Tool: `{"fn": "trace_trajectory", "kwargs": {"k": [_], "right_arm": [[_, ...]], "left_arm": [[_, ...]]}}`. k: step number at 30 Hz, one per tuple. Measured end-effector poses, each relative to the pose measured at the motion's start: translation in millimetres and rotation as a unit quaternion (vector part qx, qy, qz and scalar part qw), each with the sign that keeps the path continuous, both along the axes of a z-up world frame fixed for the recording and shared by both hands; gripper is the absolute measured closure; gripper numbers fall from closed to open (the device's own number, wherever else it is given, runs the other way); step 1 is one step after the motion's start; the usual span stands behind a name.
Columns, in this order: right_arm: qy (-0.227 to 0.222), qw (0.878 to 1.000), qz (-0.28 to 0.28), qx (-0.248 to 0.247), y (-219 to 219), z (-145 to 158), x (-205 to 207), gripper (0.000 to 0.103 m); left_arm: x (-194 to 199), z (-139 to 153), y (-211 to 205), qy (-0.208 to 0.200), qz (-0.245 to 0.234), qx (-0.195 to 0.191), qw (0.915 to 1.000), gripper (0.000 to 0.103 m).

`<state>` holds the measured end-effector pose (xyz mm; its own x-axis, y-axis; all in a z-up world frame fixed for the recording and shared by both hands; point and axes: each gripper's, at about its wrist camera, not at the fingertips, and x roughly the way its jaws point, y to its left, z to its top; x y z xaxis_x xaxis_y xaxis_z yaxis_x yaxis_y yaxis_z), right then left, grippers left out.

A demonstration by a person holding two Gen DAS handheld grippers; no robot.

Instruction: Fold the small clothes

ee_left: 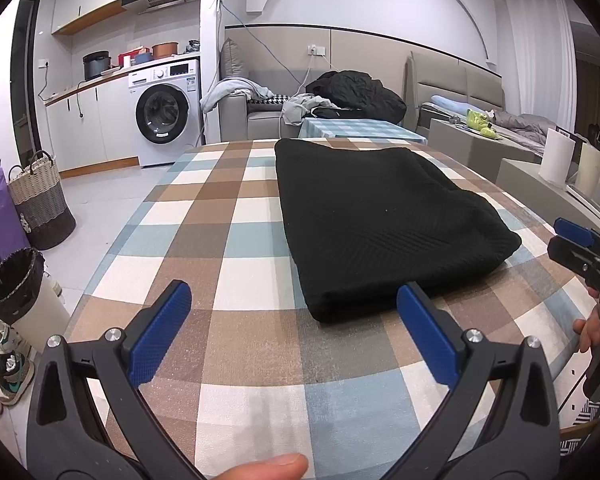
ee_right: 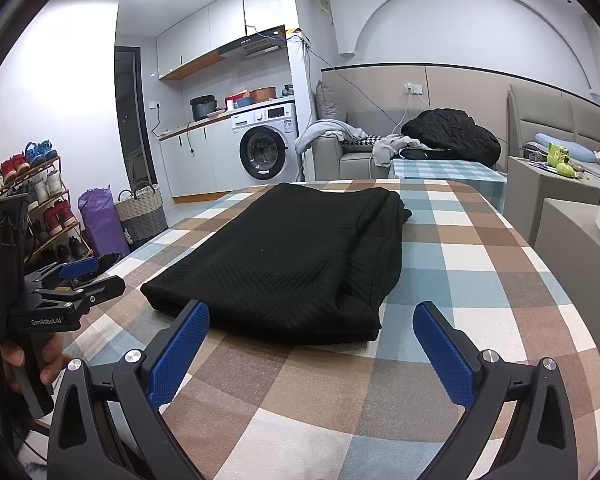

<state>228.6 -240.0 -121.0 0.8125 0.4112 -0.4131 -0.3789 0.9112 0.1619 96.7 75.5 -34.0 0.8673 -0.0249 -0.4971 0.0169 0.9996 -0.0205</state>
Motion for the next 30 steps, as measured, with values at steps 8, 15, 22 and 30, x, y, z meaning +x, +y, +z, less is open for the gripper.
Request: {"fn": "trace_trajectory", "kwargs": {"k": [8, 15, 22, 30], "right_arm": [[0.000, 1.000, 0.000, 0.000, -0.2, 0.0, 0.2, 0.000], [0.000, 1.000, 0.000, 0.000, -0.1, 0.1, 0.0, 0.000], [0.000, 1.000, 0.000, 0.000, -0.1, 0.1, 0.0, 0.000], [0.000, 1.000, 0.000, -0.001, -0.2, -0.4, -0.3, 0.000]], "left_arm": [[0.2, 0.1, -0.2, 0.000, 0.000, 0.000, 1.0000, 0.001], [0.3, -0.4, 0.0, 0.000, 0.000, 0.001, 1.0000, 0.001], [0.4, -0.6, 0.2, 0.000, 0.000, 0.001, 1.0000, 0.001], [0.5, -0.4, -1.5, 0.000, -0.002, 0.002, 1.0000, 0.001]]}}
